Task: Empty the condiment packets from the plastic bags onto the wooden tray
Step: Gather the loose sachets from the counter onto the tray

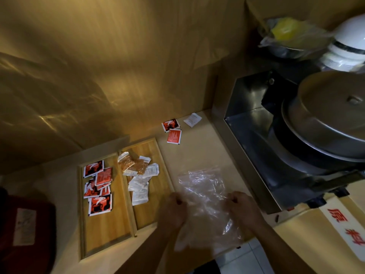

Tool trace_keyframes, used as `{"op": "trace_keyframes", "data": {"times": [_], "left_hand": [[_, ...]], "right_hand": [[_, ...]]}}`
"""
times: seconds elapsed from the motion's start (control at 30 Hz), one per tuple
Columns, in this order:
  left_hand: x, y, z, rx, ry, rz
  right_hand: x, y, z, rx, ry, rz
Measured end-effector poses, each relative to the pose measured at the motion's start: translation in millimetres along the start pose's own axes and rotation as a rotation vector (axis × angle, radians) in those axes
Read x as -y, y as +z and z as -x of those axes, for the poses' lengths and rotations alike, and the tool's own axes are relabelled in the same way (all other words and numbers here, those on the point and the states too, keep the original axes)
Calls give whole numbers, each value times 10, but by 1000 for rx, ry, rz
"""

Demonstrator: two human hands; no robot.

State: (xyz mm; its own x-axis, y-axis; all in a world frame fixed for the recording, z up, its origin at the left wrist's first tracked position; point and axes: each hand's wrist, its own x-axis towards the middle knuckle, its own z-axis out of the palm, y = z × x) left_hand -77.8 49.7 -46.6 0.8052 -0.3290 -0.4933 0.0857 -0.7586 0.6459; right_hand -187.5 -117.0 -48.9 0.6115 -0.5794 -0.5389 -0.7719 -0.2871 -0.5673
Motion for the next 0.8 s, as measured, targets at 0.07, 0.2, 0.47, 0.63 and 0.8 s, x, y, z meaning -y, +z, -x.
{"op": "trace_keyframes", "data": {"times": [0.07, 0.2, 0.47, 0.63, 0.8], "left_hand": [[1, -52, -46, 38, -25, -2], [-57, -236, -135, 31, 16, -98], [-565, -686, -631, -110, 136, -175], [-909, -948, -1056, -233, 173, -152], [-1073, -1006, -1466, -344, 209, -135]], "right_hand": [[58, -78, -7, 10, -13, 121], [271, -226, -83, -16, -77, 329], [994, -433, -539, -34, -201, 284], [1500, -474, -954, -106, -292, 283], [1826, -371, -1316, -229, -329, 237]]}}
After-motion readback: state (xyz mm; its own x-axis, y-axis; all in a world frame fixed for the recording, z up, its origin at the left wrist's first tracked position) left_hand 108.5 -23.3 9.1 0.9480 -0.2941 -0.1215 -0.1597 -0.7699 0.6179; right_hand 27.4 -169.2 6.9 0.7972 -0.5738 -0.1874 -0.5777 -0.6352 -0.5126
